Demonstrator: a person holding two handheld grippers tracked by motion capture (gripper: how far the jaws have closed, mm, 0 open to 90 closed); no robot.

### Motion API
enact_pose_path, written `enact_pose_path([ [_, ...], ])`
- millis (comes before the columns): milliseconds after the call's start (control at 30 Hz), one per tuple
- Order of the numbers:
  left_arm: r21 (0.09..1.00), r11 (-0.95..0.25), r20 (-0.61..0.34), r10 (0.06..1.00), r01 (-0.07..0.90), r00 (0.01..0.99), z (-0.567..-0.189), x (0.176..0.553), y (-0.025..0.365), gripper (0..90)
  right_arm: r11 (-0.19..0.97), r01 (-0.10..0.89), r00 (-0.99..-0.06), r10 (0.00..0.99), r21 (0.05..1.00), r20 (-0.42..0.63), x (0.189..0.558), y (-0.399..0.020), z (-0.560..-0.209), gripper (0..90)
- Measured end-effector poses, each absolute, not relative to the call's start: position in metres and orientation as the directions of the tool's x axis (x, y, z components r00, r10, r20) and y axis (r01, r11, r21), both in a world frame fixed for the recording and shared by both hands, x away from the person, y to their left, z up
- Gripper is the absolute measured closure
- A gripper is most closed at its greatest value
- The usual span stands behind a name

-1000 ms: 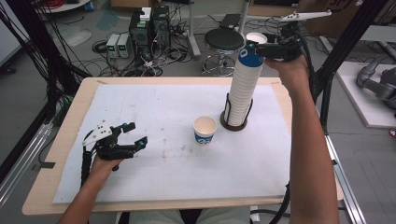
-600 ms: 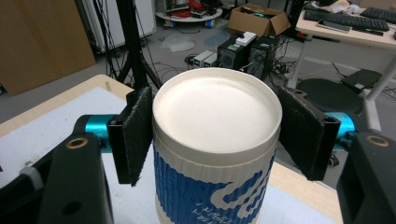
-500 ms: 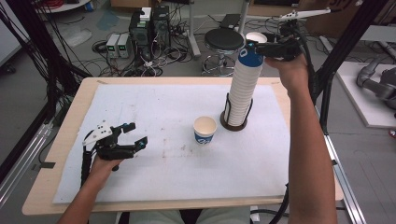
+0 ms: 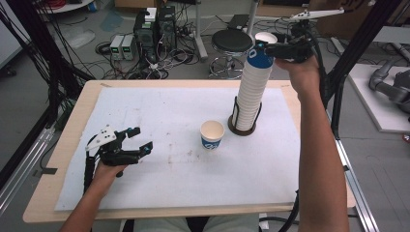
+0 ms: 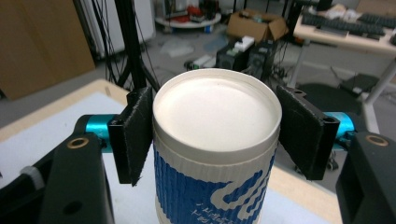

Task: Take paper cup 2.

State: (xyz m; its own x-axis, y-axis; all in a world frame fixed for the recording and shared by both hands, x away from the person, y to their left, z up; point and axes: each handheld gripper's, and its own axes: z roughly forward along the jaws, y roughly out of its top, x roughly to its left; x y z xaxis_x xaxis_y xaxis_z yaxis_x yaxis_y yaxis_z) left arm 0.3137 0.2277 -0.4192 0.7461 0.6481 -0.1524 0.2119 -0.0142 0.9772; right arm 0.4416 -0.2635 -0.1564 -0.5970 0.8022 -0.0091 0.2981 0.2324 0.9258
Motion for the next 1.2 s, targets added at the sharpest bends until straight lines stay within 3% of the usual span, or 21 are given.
enact_pose_path([
  [800,0.977,-0.008,-0.159,0.644,0.214,0.749,-0.419,0.313,0.226,17.2,0.172,0.139,-0.578,0.814,0.975,-0.061,0.401,-0.278,-0.099,32.0],
  [1200,0.976,-0.016,-0.156,0.64,0.216,0.753,-0.419,0.313,0.226,17.2,0.158,0.133,-0.582,0.812,0.978,-0.052,0.386,-0.296,-0.093,32.0],
])
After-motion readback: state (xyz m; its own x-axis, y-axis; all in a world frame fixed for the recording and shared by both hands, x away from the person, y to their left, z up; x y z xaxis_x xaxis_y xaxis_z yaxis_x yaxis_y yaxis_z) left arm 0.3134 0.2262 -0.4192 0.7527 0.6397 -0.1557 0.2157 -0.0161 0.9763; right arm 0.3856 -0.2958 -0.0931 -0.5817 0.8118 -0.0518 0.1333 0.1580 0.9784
